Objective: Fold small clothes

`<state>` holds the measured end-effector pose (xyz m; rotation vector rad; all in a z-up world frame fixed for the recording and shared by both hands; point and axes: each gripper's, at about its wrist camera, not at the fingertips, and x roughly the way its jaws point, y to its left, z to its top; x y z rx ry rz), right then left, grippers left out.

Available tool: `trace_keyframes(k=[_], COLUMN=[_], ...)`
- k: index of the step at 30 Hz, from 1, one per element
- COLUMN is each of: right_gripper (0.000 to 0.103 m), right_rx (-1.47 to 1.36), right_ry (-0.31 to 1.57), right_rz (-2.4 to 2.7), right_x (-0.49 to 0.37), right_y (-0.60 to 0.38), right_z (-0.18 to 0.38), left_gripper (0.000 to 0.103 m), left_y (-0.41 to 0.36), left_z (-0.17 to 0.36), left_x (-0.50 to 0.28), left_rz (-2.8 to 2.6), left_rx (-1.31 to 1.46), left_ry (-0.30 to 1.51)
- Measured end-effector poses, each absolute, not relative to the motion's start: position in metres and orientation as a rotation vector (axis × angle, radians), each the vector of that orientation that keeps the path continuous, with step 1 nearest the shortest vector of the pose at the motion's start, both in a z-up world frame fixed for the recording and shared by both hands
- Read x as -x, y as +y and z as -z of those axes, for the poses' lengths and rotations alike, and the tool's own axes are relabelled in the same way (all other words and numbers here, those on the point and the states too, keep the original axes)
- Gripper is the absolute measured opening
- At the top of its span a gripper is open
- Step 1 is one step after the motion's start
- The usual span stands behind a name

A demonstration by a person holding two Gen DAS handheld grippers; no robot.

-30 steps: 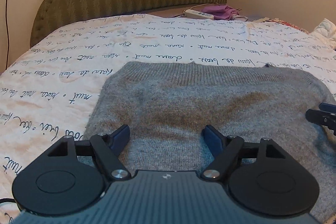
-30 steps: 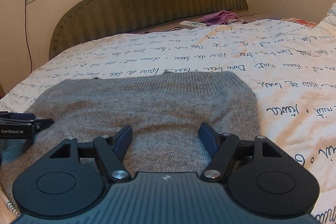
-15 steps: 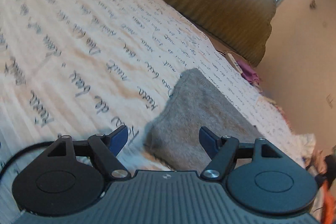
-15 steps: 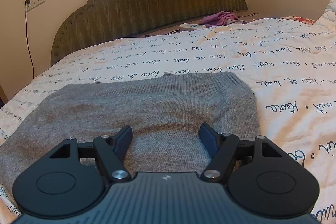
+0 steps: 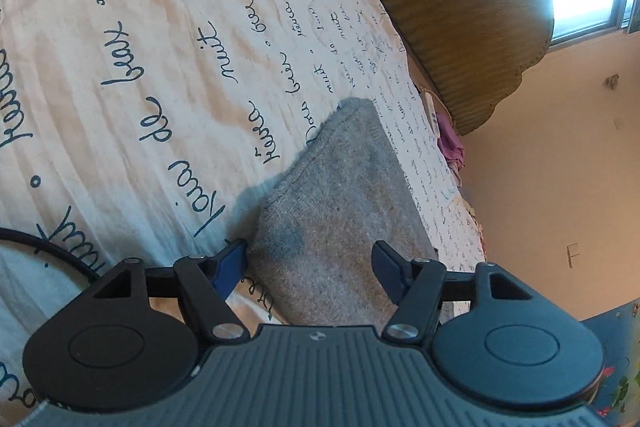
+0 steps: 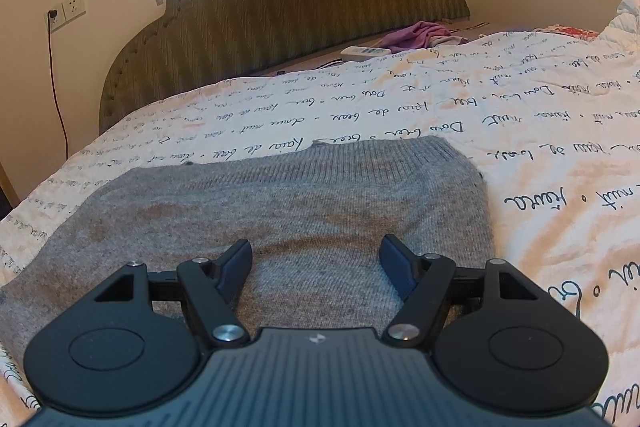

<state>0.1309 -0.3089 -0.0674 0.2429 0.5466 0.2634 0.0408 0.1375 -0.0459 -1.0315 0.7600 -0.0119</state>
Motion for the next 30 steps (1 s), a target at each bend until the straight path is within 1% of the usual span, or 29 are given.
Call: trace_keyframes(k=[1,2,6,8,9,10,11,16,21,22,23,24,27,30], right_gripper=[0.071,0.071,0.071,0.071,0.071,0.071,0.071,0.071,0.072,0.072,0.074,0.08,0.083,0.083], right_rx=[-0.247,-0.251,-0.268,-0.275,-0.28,-0.285,-0.291,-0.319,-0.311,-0.302,-0.313,-0.35,-0.495,-0.555], right_ry=[0.546,0.546,0.543,0.542,0.542,0.541,0.541,0.539,0.553,0.576,0.607,0.64,0.705,0.834], right_rz=[-0.265,-0.266,-0.272,-0.275,-0.276,-0.278,-0.281,-0.292,-0.283,-0.275,-0.27,-0.286,-0.447,-0.645], right_x=[-0.131,-0.131,-0.131,-0.131,-0.131,-0.131,-0.132,-0.132,-0.133,-0.135,-0.138,-0.141,-0.155,-0.18], right_y=[-0.309,-0.31,-0.312,-0.313,-0.313,-0.314,-0.315,-0.318,-0.316,-0.314,-0.313,-0.313,-0.303,-0.266], right_z=[0.068,0.068,0.068,0.068,0.069,0.069,0.069,0.07,0.067,0.061,0.054,0.044,0.018,0.001], left_gripper=[0.066,0.061,0.05,0.033,0.026,0.016,0.011,0.01,0.01,0.01,0.01,0.01,0.01,0.01], left_y=[0.136,0.135,0.126,0.121,0.119,0.118,0.117,0.104,0.068,0.061,0.054,0.046,0.021,0.006], left_z=[0.048,0.049,0.047,0.045,0.045,0.046,0.046,0.032,0.007,0.003,-0.002,-0.006,-0.013,-0.01], left_x=[-0.043,-0.045,-0.05,-0.052,-0.053,-0.054,-0.055,-0.053,-0.049,-0.047,-0.044,-0.041,-0.034,-0.033], left_rz=[0.011,0.004,-0.026,-0.048,-0.059,-0.057,-0.056,-0.062,-0.002,0.017,0.036,0.055,0.108,0.136], left_rx=[1.027,1.008,0.919,0.864,0.842,0.825,0.818,0.71,0.491,0.46,0.429,0.392,0.276,0.216], left_ry=[0.768,0.775,0.788,0.8,0.803,0.81,0.811,0.777,0.707,0.691,0.67,0.649,0.604,0.598])
